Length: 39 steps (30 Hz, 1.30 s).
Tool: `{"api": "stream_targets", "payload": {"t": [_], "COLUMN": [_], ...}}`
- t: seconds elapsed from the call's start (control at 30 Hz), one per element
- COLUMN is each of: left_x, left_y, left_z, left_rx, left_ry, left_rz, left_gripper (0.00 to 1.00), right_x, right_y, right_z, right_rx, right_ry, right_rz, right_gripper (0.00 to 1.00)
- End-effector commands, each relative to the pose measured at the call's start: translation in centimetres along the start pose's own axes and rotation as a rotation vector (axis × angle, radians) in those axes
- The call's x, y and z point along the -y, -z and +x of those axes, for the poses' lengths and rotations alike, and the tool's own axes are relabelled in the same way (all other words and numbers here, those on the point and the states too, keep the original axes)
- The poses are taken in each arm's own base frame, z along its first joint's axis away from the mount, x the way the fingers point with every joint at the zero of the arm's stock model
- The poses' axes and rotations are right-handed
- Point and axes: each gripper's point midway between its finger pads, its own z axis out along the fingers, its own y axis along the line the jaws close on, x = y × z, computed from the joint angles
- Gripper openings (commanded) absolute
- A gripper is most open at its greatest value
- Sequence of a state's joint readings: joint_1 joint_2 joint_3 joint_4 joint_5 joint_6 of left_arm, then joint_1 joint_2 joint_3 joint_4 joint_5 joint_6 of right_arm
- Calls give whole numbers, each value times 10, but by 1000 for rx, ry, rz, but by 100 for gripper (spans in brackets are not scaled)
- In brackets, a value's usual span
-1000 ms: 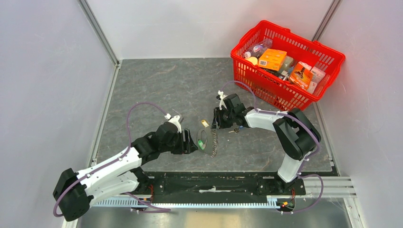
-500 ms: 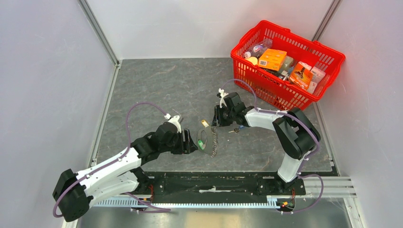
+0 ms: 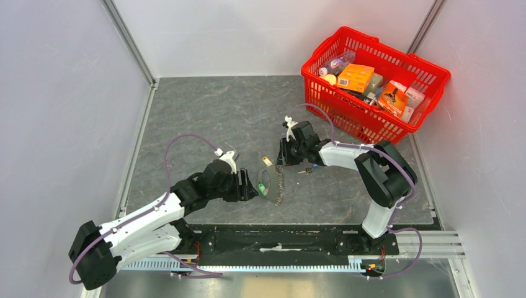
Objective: Put the keys on the keyring
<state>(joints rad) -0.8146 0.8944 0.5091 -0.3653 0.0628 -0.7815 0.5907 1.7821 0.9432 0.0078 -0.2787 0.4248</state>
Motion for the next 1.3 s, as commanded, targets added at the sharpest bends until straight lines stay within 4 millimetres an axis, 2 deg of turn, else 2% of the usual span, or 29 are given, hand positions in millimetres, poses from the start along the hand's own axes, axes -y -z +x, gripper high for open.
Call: {"api": "stream_targets", "payload": {"t": [0.0, 0.93, 1.0, 1.1, 1.27], "left_x": [5, 7, 8, 8, 11], "left_y": [2, 4, 4, 4, 6], "left_z": [-1, -2, -2, -2, -4], "left_rx": [9, 9, 8, 7, 11], "left_ry": [25, 24, 23, 23, 19], "left_rz": [23, 33, 35, 36, 42], "left_gripper": [71, 71, 71, 71, 71], "right_x": [3, 7, 5, 3, -6], "right_y": [-1, -9, -8, -7, 3], "right_z": [-10, 1, 1, -2, -12], "right_rx": [38, 0, 3, 9, 55], "right_ry": [22, 1, 0, 1, 12], "right_rz": [13, 6, -1, -6, -32], "right_gripper": [34, 21, 17, 0, 0]}}
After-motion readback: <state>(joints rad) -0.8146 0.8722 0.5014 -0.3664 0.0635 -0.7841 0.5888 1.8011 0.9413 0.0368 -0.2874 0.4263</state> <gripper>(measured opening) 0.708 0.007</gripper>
